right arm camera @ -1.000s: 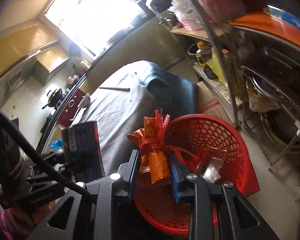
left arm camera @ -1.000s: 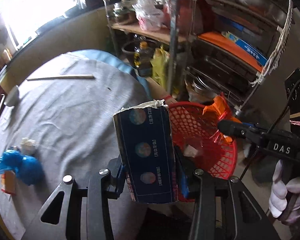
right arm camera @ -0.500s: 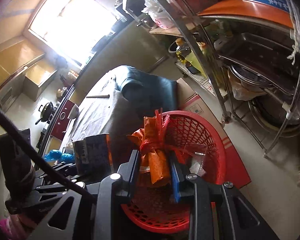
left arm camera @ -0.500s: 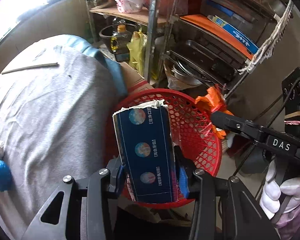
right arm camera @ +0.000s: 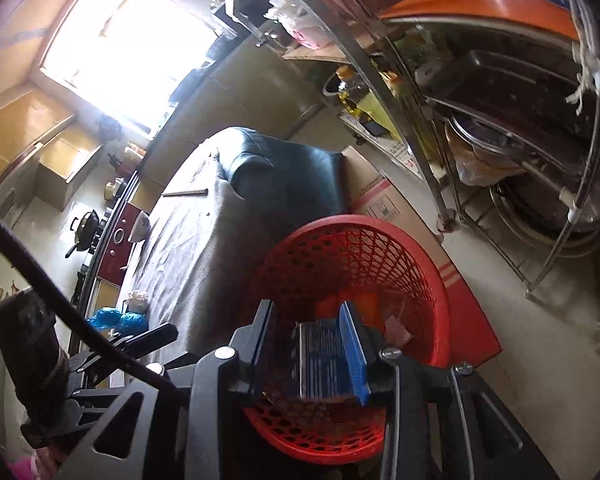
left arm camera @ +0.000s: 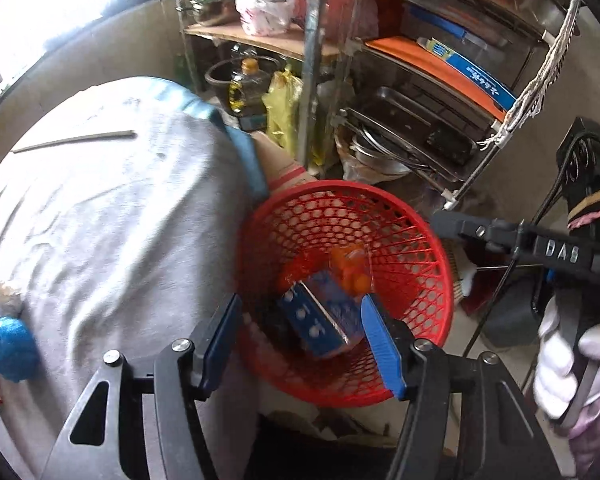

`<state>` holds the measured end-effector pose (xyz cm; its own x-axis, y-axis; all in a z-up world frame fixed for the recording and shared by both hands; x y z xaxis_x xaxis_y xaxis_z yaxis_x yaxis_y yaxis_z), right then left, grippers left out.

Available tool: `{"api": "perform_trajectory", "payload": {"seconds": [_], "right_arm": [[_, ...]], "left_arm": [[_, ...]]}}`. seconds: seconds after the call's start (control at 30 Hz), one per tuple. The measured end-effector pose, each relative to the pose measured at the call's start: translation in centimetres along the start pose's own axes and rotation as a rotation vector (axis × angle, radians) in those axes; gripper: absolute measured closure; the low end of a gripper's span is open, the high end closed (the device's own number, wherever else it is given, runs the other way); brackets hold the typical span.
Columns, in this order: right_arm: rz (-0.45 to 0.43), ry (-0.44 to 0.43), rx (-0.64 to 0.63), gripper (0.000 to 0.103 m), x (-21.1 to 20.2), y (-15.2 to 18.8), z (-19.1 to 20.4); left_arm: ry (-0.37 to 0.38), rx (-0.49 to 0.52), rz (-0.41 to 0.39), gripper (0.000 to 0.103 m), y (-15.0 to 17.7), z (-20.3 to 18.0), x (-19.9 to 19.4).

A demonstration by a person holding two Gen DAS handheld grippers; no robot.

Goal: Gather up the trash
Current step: 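Carry the dark blue box and orange mesh bag to the red basket and release both, then move both open tools back over the table toward the blue bag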

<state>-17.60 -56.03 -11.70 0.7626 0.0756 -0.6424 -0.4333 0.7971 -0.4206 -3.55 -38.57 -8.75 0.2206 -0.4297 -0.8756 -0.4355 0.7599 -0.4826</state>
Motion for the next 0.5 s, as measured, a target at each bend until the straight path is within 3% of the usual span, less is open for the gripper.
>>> {"api": "perform_trajectory", "payload": {"seconds": [0.27,0.5], "right_arm": [[0.021,-0.042,-0.08,0.066,1.2,0.3,4.2],[0.084,-0.119,-0.2,0.066,3.7,1.8,11.2]], "left_arm": [[-0.201,-0.112,-0.051,0.038,3.5,6.6,-4.3],[-0.327,-0.34,-0.106,0.036,8.8,14.6,-9.5]]}}
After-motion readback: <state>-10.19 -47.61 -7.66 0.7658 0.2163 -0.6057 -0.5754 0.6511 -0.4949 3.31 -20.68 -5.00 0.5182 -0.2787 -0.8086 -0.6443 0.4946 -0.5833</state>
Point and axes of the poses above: each gripper's, at about its wrist camera, not at the fingertips, and x roughly the way its jaws point, z to its left, y to its underside, the point moved 4 cm from there along x, roughly the way its jaws point, and after that the axes turned 1 degree about -y, right-handed, at the moved point
